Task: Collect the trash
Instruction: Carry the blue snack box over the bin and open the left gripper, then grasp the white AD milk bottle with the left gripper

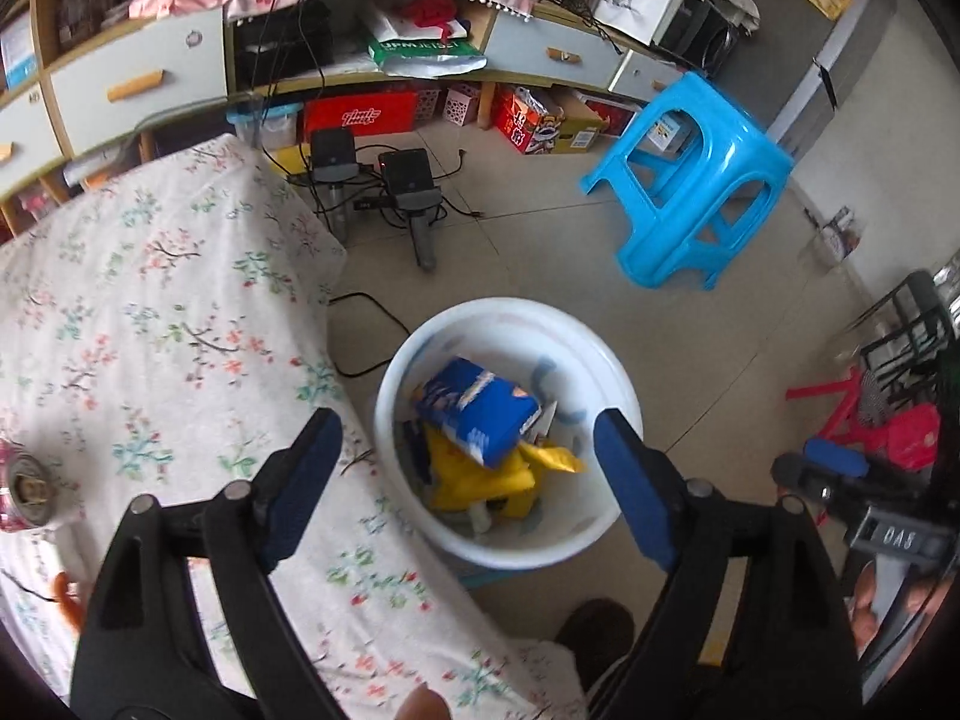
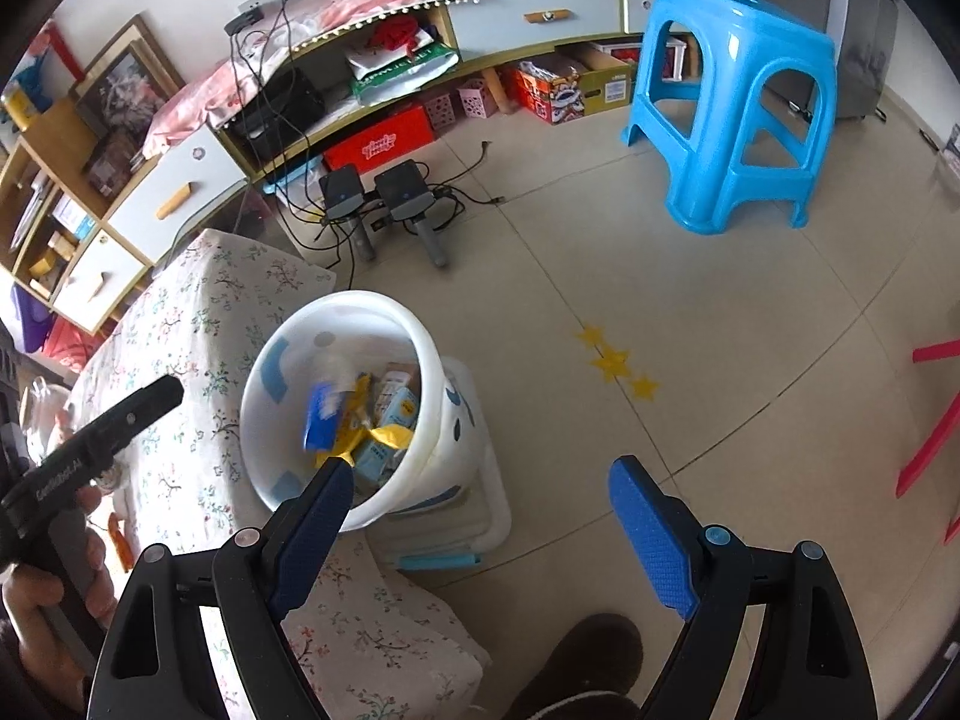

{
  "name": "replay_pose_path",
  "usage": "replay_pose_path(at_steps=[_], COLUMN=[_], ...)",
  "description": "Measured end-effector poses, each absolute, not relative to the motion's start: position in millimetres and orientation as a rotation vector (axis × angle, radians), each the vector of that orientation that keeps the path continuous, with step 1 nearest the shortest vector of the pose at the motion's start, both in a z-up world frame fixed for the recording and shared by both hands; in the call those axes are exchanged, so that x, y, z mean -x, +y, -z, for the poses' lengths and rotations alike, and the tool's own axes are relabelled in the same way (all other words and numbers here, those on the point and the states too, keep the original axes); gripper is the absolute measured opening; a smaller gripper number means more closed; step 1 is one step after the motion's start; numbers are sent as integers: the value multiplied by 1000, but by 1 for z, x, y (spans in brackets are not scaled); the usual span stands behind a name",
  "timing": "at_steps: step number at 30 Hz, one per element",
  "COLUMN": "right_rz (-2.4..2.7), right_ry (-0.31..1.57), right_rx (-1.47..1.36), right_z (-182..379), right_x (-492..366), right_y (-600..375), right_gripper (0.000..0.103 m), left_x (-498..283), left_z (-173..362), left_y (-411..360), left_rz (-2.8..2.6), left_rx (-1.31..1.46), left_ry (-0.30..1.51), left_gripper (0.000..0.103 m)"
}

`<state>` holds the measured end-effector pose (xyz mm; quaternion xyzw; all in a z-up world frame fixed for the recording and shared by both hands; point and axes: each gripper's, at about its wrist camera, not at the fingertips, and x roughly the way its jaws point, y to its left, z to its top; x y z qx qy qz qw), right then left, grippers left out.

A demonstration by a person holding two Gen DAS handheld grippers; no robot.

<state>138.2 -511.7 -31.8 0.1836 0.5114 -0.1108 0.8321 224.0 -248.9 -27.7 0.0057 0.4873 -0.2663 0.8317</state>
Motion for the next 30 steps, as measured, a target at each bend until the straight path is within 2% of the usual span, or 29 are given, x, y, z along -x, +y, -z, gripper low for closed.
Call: replay_pose_path(at_steps=[3,8,20,30], right_rz=[222,192,93,3], right_ry=[1075,1063,1062,1092], right_rx=[-378,-365,-334,-258], right_z=[28,21,12,14], right_x=[-138,-137,-136,-141], right_y=[-505,-489,-438,-378], right_gripper=[88,89,89,89], left_x=[-217,-206,-175,-155], left_z=[21,11,6,40], left_y=[-239,-211,-126,-42], left_rz=[555,533,437,323], left_rx=[-38,-54,-69,-61], left_ry=[1015,1008,1023,1143], left_gripper=[96,100,102,102])
